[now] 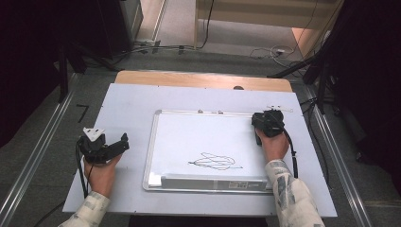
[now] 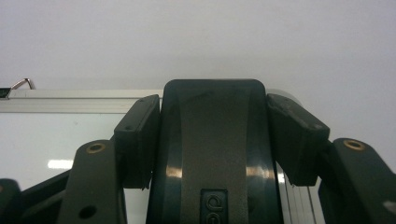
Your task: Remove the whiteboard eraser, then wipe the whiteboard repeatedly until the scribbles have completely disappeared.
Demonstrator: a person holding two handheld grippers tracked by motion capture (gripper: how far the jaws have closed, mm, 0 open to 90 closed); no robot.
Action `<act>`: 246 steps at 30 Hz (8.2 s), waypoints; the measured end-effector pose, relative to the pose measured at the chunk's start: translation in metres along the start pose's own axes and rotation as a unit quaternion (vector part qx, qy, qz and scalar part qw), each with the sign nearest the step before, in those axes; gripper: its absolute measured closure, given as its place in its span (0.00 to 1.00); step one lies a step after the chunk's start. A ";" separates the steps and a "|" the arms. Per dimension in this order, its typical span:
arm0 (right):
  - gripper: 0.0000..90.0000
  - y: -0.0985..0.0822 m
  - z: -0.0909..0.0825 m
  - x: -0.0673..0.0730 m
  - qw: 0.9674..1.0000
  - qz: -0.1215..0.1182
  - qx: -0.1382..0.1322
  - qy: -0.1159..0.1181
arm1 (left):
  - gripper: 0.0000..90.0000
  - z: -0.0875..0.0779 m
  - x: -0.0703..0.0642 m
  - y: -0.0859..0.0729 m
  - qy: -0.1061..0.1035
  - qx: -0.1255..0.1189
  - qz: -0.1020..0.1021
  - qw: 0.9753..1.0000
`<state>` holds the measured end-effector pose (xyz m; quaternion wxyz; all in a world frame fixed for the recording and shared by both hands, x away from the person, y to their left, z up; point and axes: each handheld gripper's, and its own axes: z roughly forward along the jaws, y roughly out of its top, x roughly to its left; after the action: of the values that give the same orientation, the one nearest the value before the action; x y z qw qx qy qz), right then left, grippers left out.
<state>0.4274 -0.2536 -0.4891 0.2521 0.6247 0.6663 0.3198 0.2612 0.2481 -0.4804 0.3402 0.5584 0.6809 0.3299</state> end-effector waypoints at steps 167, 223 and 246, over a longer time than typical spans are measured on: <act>0.43 -0.066 -0.068 0.078 0.973 -0.181 0.043 0.138 | 0.08 -0.001 0.002 -0.002 -0.007 0.009 -0.007 1.000; 0.43 -0.070 -0.067 0.128 0.963 -0.209 0.051 0.161 | 0.08 -0.001 0.001 -0.001 -0.012 0.007 -0.011 1.000; 0.43 -0.072 -0.065 0.160 0.959 -0.218 0.052 0.173 | 0.08 -0.001 0.001 -0.001 -0.014 0.008 -0.011 1.000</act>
<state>0.3163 -0.1026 -0.4888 0.1638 0.4114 0.8354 0.3255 0.2597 0.2493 -0.4808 0.3489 0.5579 0.6848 0.3133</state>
